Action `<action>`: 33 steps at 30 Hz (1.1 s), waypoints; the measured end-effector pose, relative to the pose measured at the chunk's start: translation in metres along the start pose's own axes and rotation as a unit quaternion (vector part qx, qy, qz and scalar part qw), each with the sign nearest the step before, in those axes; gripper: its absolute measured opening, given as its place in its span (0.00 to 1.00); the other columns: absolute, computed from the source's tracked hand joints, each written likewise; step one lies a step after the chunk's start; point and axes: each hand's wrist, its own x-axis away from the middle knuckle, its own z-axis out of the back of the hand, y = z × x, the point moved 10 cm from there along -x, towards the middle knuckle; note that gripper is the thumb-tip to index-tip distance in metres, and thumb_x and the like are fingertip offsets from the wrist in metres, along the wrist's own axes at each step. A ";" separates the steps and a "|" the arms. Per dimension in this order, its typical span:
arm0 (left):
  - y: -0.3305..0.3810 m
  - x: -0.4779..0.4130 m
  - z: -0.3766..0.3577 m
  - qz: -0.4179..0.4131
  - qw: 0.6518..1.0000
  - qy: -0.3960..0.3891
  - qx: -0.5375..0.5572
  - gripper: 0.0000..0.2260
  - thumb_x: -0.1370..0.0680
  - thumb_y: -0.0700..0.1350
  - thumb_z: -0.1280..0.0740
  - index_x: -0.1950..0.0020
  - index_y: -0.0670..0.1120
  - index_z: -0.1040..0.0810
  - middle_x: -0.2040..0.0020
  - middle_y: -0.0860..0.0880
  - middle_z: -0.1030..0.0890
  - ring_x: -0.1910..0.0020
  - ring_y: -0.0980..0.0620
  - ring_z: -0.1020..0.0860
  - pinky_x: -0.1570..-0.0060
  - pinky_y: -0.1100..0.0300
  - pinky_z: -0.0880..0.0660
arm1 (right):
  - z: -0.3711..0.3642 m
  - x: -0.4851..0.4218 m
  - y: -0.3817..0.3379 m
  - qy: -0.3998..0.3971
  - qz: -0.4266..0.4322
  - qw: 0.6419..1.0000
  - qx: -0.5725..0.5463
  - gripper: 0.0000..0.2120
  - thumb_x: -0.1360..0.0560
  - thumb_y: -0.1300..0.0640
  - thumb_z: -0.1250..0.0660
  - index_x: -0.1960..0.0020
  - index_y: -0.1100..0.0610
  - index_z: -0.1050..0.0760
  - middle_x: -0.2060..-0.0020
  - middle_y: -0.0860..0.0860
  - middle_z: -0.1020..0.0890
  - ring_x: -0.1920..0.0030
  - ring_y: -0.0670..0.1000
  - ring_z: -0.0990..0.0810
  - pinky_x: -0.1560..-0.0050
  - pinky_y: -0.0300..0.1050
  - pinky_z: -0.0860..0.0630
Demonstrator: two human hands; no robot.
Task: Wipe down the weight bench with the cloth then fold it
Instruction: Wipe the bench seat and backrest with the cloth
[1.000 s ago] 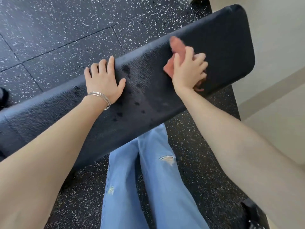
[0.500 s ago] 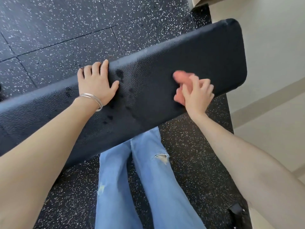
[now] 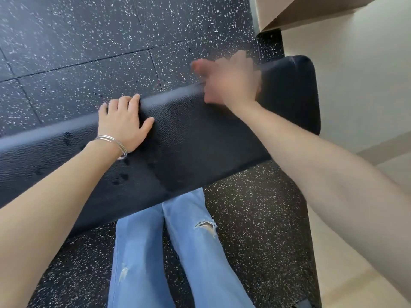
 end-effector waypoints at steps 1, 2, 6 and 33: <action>0.000 0.000 0.000 0.003 1.000 0.004 0.000 0.29 0.23 0.57 0.41 0.27 0.41 0.38 0.33 0.37 0.30 0.35 0.36 0.33 0.33 0.42 0.41 | 0.005 -0.012 0.035 0.001 -0.057 0.998 0.001 0.15 0.25 0.43 0.39 0.42 0.47 0.27 0.41 0.53 0.31 0.40 0.56 0.32 0.43 0.55 0.34; 0.000 0.000 0.000 0.007 1.000 0.007 0.002 0.29 0.23 0.57 0.41 0.27 0.41 0.38 0.34 0.37 0.30 0.36 0.36 0.33 0.33 0.42 0.41 | 0.011 -0.021 0.072 0.000 -0.116 0.993 0.006 0.16 0.25 0.42 0.39 0.40 0.47 0.28 0.39 0.54 0.31 0.38 0.58 0.33 0.42 0.57 0.34; 0.003 -0.003 -0.005 0.023 1.000 0.015 0.007 0.28 0.23 0.57 0.40 0.28 0.41 0.37 0.35 0.38 0.29 0.37 0.37 0.32 0.34 0.41 0.42 | 0.022 -0.035 0.169 -0.007 -0.274 0.962 0.013 0.19 0.24 0.43 0.40 0.36 0.48 0.30 0.32 0.58 0.35 0.33 0.61 0.36 0.37 0.60 0.37; -0.015 0.009 0.000 0.014 0.997 0.060 0.044 0.25 0.22 0.55 0.41 0.28 0.46 0.34 0.34 0.43 0.28 0.36 0.39 0.31 0.32 0.44 0.43 | 0.011 0.019 0.109 0.079 -0.314 0.945 -0.050 0.18 0.24 0.43 0.41 0.36 0.48 0.31 0.38 0.57 0.31 0.39 0.61 0.32 0.41 0.58 0.34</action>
